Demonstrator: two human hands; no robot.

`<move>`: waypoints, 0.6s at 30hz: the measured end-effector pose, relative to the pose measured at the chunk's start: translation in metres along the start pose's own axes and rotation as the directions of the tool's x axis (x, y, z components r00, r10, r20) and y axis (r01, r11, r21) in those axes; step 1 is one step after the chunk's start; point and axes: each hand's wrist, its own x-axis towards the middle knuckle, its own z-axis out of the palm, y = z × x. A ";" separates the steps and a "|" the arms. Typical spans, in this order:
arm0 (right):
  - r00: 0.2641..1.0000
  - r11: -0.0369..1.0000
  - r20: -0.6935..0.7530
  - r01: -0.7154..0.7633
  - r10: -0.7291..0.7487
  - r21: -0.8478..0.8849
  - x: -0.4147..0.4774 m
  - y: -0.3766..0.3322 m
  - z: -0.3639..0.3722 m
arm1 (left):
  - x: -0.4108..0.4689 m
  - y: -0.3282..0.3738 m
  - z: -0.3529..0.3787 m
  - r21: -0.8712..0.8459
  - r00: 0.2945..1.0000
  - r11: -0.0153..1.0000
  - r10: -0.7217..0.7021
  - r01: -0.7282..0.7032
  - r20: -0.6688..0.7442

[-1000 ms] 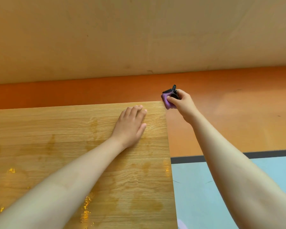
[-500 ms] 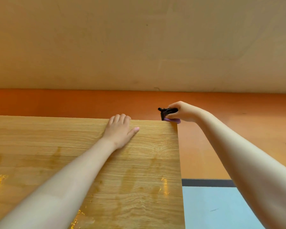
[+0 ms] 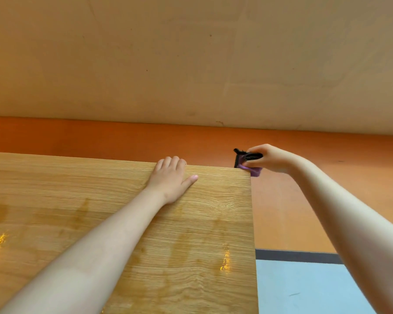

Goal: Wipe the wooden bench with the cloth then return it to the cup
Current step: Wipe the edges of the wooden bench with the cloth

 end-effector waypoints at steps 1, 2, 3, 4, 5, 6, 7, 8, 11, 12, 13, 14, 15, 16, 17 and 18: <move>1.000 1.000 -0.016 -0.001 0.001 0.007 -0.002 0.002 -0.001 | -0.001 0.000 0.000 0.001 1.000 1.000 0.000 0.000 0.000; 1.000 1.000 -0.030 0.008 -0.007 0.016 -0.001 0.000 0.001 | -0.001 0.000 0.000 0.003 1.000 1.000 -0.001 0.001 -0.001; 0.999 1.000 -0.036 0.020 -0.019 0.024 0.000 -0.005 0.005 | -0.002 -0.001 0.000 0.005 1.000 1.000 0.000 0.000 -0.002; 0.999 0.999 -0.032 0.030 -0.029 0.029 0.004 -0.013 0.009 | -0.003 0.000 0.000 0.007 1.000 1.000 0.000 0.000 0.001; 0.999 0.999 -0.023 0.042 -0.041 0.030 0.008 -0.023 0.015 | -0.003 0.000 0.000 0.004 1.000 1.000 0.000 0.000 0.005; 0.998 0.998 -0.017 0.057 -0.056 0.030 0.014 -0.033 0.022 | -0.003 -0.001 0.000 -0.004 1.000 1.000 0.001 -0.001 0.007; 0.997 0.997 -0.015 0.073 -0.072 0.028 0.021 -0.043 0.030 | -0.003 -0.001 -0.001 -0.017 1.000 1.000 0.001 -0.001 0.007; 0.996 0.995 -0.016 0.092 -0.091 0.028 0.028 -0.055 0.039 | -0.003 0.000 -0.001 -0.025 1.000 1.000 -0.001 0.001 0.006; 0.990 0.989 -0.025 0.141 -0.140 0.033 0.046 -0.085 0.065 | -0.002 0.000 -0.003 -0.049 1.000 0.999 -0.012 0.013 0.018; 0.989 0.989 -0.030 0.145 -0.144 0.029 0.051 -0.092 0.070 | -0.002 -0.002 -0.003 -0.086 1.000 0.996 -0.015 0.017 0.019; 0.989 0.990 -0.040 0.142 -0.140 0.028 0.054 -0.096 0.074 | 0.000 -0.005 -0.004 -0.164 1.000 0.986 -0.027 0.028 0.009; 0.991 0.991 -0.054 0.127 -0.125 0.041 0.055 -0.098 0.076 | 0.001 -0.010 -0.008 -0.296 0.999 0.954 -0.053 0.050 -0.004; 0.992 0.991 -0.071 0.108 -0.103 0.072 0.055 -0.099 0.077 | 0.003 -0.016 -0.013 -0.456 0.997 0.887 -0.081 0.071 -0.003; 0.993 0.990 -0.082 0.091 -0.082 0.110 0.054 -0.099 0.078 | 0.006 -0.023 -0.019 -0.603 0.996 0.794 -0.089 0.077 0.009; 0.994 0.986 -0.088 0.080 -0.068 0.144 0.053 -0.099 0.078 | 0.010 -0.030 -0.025 -0.691 0.998 0.721 -0.064 0.061 0.022; 0.994 0.983 -0.090 0.076 -0.061 0.170 0.053 -0.099 0.078 | 0.015 -0.035 -0.032 -0.727 0.999 0.685 -0.021 0.041 0.036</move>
